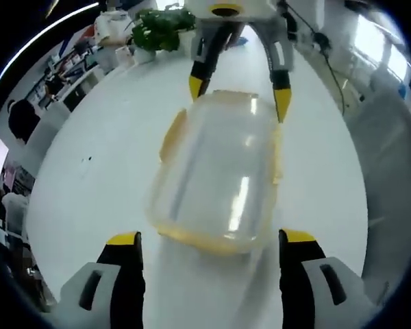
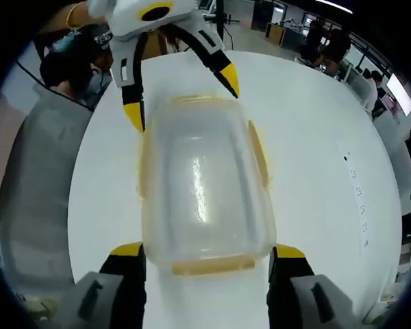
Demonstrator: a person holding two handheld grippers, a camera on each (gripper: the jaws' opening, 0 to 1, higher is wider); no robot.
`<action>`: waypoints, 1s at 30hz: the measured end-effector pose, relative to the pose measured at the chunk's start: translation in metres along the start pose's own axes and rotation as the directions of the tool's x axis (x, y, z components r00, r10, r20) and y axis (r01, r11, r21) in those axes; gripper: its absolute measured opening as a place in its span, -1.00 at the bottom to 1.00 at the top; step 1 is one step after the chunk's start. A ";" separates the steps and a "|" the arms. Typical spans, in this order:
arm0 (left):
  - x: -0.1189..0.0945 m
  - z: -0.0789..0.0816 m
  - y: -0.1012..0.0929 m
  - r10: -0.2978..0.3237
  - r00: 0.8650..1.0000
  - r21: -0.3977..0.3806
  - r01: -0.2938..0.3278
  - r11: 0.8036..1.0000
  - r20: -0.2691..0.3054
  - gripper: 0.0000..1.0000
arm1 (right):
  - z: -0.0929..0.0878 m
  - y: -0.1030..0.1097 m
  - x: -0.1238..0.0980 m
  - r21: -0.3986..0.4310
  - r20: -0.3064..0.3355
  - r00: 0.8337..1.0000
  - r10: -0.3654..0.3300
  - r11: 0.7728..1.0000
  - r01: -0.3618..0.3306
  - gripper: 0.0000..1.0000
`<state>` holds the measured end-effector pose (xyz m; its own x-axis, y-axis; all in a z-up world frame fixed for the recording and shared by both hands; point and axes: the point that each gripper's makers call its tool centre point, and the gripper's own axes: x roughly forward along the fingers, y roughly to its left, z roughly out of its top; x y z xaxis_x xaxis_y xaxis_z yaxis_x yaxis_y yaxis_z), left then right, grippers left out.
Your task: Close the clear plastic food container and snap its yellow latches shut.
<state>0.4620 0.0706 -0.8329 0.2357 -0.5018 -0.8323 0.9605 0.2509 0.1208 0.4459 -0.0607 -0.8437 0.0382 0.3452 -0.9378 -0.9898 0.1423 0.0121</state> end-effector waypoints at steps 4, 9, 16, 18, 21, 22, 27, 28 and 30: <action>0.003 0.005 0.003 -0.013 0.999 -0.014 0.014 1.000 0.030 0.57 | 0.000 0.000 0.000 -0.001 -0.002 1.000 0.000 1.000 0.000 0.44; 0.008 0.006 0.001 -0.040 0.999 0.028 0.040 0.999 0.024 0.58 | 0.000 0.000 0.000 0.000 -0.004 1.000 0.001 1.000 -0.001 0.44; 0.018 0.011 -0.003 -0.066 0.998 0.060 0.065 0.996 0.017 0.66 | 0.000 0.000 0.001 0.000 -0.004 1.000 0.000 1.000 0.000 0.44; 0.021 0.013 -0.004 -0.062 0.998 0.059 0.061 0.996 0.013 0.63 | 0.001 0.000 0.001 0.002 0.000 1.000 0.002 1.000 -0.002 0.44; 0.025 0.014 -0.005 -0.043 0.999 0.094 0.043 0.995 -0.001 0.61 | 0.003 0.001 0.001 0.005 0.004 1.000 0.002 1.000 -0.002 0.44; 0.025 0.013 -0.006 -0.039 0.999 0.096 0.040 0.995 -0.009 0.62 | 0.003 0.001 0.001 0.005 0.003 1.000 0.002 1.000 -0.002 0.44; 0.025 0.012 -0.004 -0.022 1.000 0.099 0.024 0.995 -0.018 0.61 | 0.003 0.001 0.001 0.007 0.001 1.000 0.004 1.000 -0.004 0.43; 0.025 0.012 -0.004 -0.020 1.000 0.100 0.022 0.995 -0.018 0.61 | 0.003 0.001 0.002 0.007 0.001 1.000 0.004 1.000 -0.004 0.43; 0.025 0.012 -0.004 -0.016 1.000 0.099 0.018 0.995 -0.023 0.60 | 0.003 0.001 0.002 0.006 0.001 1.000 0.005 1.000 -0.005 0.43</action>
<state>0.4656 0.0473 -0.8478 0.2167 -0.4869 -0.8461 0.9746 0.1580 0.1587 0.4455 -0.0571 -0.8440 0.0333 0.3473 -0.9372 -0.9891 0.1460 0.0189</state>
